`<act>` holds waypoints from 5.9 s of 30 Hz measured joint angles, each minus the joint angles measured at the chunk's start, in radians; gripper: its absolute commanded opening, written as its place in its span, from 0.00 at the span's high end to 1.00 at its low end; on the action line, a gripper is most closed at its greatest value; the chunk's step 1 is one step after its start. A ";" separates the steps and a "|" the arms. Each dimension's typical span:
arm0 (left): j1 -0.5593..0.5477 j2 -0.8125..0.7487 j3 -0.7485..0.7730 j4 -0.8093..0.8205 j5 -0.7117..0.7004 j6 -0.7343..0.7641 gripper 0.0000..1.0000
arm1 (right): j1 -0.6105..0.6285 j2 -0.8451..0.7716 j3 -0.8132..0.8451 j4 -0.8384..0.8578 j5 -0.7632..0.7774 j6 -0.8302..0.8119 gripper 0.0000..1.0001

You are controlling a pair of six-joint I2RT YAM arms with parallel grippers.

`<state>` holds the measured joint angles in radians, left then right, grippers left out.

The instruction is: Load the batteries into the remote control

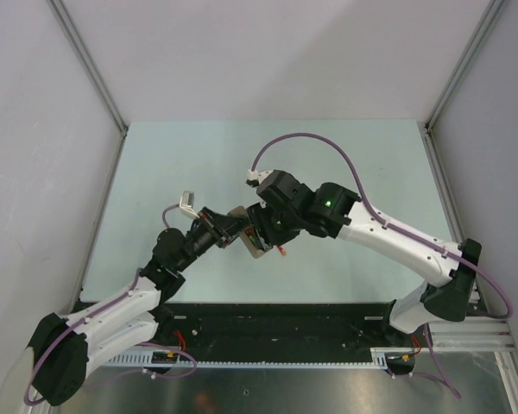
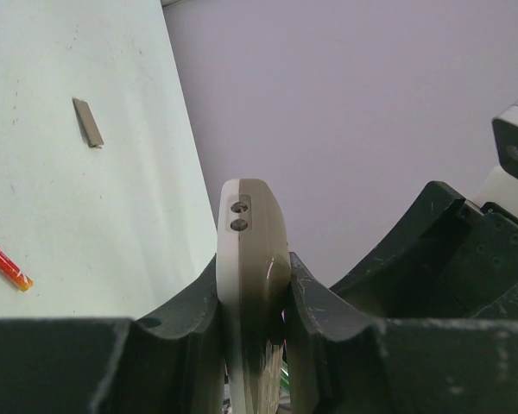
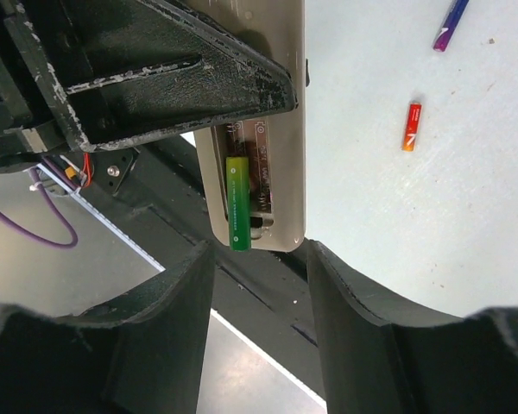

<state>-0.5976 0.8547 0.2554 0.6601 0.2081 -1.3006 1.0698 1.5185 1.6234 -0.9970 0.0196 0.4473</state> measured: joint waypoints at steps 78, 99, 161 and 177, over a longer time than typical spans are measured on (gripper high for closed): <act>-0.009 -0.070 0.009 -0.043 0.005 0.017 1.00 | 0.047 0.025 0.000 0.062 0.038 0.007 1.00; -0.010 -0.096 0.008 -0.037 0.043 0.026 1.00 | 0.029 0.064 0.092 -0.045 -0.059 -0.027 1.00; -0.044 -0.039 0.007 -0.028 -0.016 -0.059 1.00 | 0.045 0.011 -0.054 0.116 0.037 0.083 1.00; -0.044 -0.023 0.007 -0.096 -0.102 -0.116 1.00 | 0.074 0.061 -0.047 0.136 0.152 0.075 0.93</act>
<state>-0.6415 0.8322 0.2623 0.5640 0.1062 -1.4162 1.1442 1.5795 1.5764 -0.8612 0.1719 0.5224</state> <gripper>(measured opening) 0.302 0.057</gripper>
